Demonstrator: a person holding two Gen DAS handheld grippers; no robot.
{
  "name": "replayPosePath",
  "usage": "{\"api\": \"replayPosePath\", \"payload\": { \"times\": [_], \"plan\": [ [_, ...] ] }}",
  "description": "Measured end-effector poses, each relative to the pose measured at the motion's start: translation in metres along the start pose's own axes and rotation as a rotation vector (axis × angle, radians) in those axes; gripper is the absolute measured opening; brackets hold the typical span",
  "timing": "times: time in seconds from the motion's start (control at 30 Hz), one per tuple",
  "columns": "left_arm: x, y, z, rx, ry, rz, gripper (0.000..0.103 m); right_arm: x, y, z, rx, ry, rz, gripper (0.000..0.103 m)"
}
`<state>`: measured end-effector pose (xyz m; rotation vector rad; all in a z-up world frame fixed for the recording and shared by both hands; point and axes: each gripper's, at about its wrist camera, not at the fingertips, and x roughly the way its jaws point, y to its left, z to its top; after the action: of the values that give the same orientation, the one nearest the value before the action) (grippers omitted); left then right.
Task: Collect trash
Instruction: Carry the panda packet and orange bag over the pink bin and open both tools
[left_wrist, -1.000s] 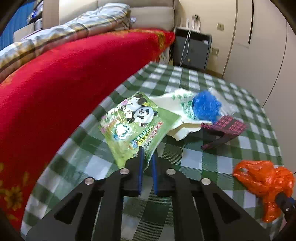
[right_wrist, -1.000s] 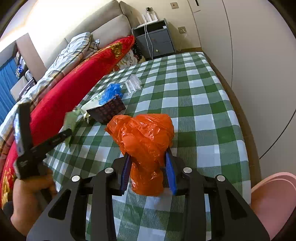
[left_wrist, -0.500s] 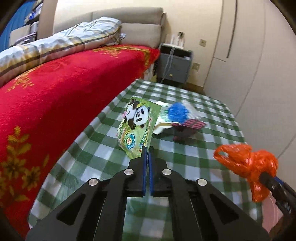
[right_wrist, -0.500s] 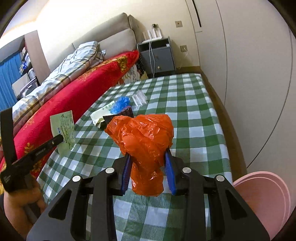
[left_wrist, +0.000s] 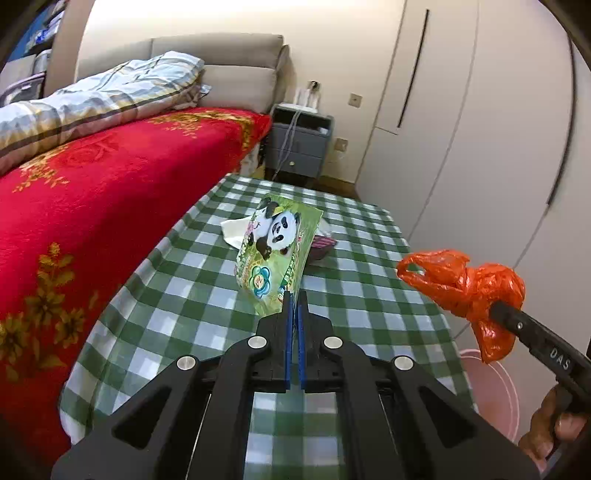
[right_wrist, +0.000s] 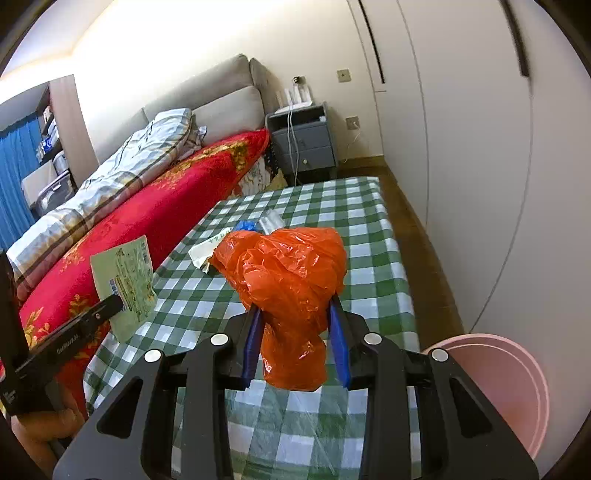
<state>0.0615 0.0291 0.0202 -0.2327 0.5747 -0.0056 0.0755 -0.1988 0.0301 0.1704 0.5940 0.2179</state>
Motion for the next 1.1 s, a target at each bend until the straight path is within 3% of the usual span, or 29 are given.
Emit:
{"api": "replayPosePath", "payload": {
  "times": [0.33,0.87,1.1],
  "plan": [
    [-0.017,-0.017,-0.016,0.031,0.009,-0.071,0.002,-0.037,-0.013,-0.003,0.011,-0.028,-0.065,0.033],
    [-0.025,-0.042,-0.026,0.08,0.004,-0.134,0.002,-0.087,-0.035,-0.004,0.041,-0.094,-0.127,0.033],
    [-0.025,-0.054,-0.032,0.1,0.008,-0.159,0.002,-0.106,-0.052,-0.005,0.07,-0.133,-0.192,0.033]
  ]
}}
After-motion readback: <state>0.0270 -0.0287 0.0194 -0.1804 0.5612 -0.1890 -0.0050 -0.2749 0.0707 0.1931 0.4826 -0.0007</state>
